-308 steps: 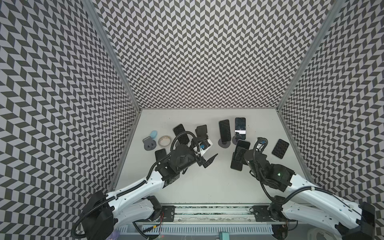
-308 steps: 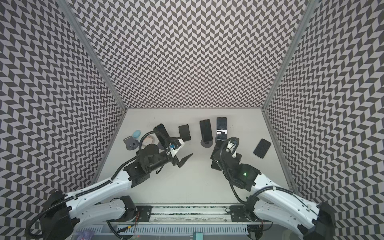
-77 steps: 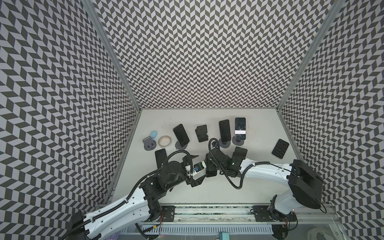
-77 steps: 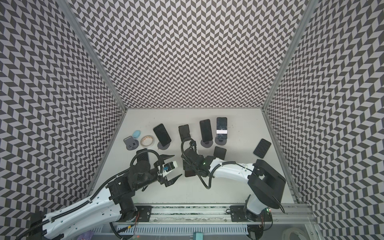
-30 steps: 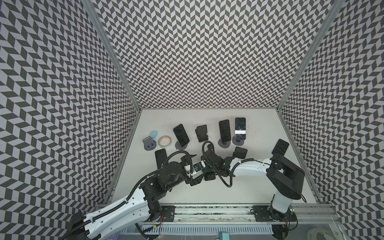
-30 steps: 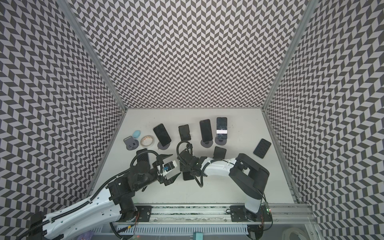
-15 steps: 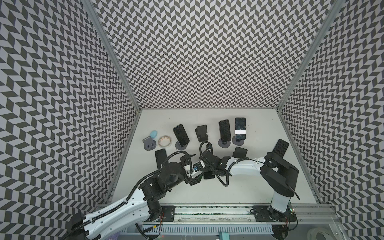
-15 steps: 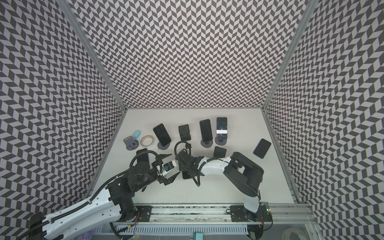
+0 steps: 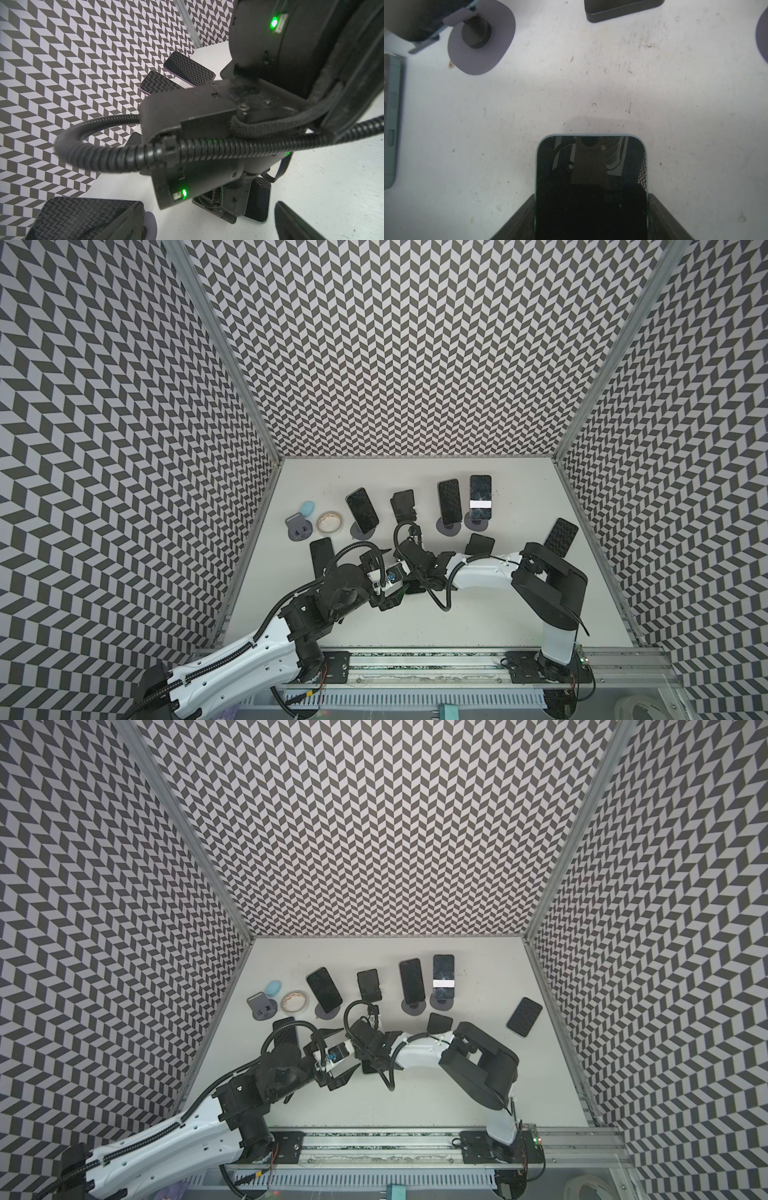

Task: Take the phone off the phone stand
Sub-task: 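Lower the teal-framed phone flat onto the table with the right gripper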

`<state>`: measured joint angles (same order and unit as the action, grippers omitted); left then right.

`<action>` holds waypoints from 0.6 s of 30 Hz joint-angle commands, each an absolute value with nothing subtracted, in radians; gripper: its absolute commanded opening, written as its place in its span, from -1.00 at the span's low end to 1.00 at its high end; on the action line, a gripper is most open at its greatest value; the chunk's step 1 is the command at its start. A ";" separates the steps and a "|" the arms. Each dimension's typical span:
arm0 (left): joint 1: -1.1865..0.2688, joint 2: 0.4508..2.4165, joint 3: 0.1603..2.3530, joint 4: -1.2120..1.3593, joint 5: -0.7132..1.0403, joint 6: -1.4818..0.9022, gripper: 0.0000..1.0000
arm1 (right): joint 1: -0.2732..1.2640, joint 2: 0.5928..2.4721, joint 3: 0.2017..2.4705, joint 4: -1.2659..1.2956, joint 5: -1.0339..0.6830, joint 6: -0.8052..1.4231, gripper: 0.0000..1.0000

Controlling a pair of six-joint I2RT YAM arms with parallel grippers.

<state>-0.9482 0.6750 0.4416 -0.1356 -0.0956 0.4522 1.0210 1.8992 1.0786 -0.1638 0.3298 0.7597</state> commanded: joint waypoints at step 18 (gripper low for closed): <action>-0.936 0.676 0.436 -0.122 -0.114 0.466 0.95 | 1.055 1.989 1.120 -0.288 0.354 0.767 0.47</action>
